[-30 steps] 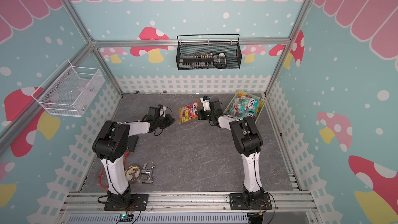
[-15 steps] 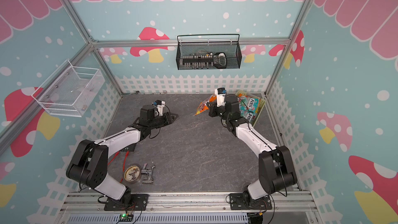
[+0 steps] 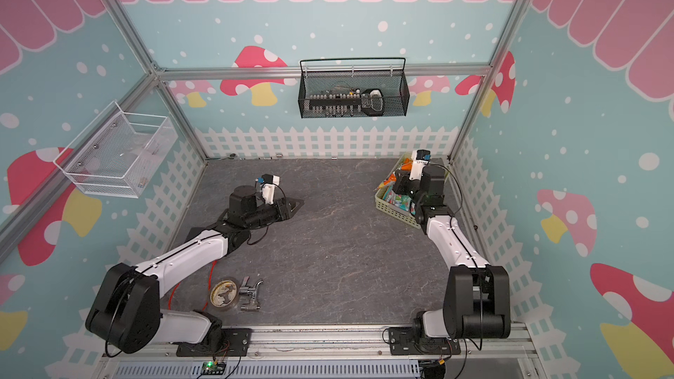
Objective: Put the candies in the basket
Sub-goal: Place the candy in the basket.
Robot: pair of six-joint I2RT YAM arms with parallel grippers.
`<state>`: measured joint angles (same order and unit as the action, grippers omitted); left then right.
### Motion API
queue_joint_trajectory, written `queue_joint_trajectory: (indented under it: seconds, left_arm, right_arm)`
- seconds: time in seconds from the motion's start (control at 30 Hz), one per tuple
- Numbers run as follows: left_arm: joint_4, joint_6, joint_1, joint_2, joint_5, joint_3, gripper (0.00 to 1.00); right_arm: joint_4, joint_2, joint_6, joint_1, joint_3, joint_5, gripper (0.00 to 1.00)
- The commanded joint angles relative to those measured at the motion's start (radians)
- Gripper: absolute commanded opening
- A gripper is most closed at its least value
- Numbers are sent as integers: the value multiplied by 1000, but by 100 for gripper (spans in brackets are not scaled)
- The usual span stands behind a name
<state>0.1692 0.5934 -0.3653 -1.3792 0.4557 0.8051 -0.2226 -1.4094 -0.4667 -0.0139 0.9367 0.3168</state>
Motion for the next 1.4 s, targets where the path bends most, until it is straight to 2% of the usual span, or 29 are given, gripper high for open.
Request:
queue_joint_trajectory:
  seconds: [0.0, 0.07, 0.17, 0.4, 0.67, 1.03, 1.2, 1.37]
  left_arm:
    - [0, -21, -5, 46, -26, -12, 51]
    - [-2, -21, -4, 63, -26, -13, 51]
    - [-2, -21, -5, 73, -30, -14, 52]
    - [2, -36, -4, 49, -2, -1, 54]
    - [1, -43, -5, 49, 20, 1, 56]
    - [0, -49, -4, 67, 3, -10, 61]
    - [-5, -55, -4, 70, -5, -11, 62]
    - [-7, -61, -4, 77, -20, -12, 67]
  right_arm:
    - [-55, 1, -11, -31, -53, 30, 0]
    - [-54, 21, -19, -49, -95, 23, 0]
    - [-65, 54, -1, -63, -167, -52, 0]
    - [-136, 55, -25, -109, -268, -131, 0]
    - [-177, 7, -60, -122, -306, -178, 0]
    - [-216, -30, -91, -139, -344, -141, 0]
    - [-209, 6, -104, -138, -364, -132, 0]
    - [-163, 32, -103, -139, -345, -162, 30]
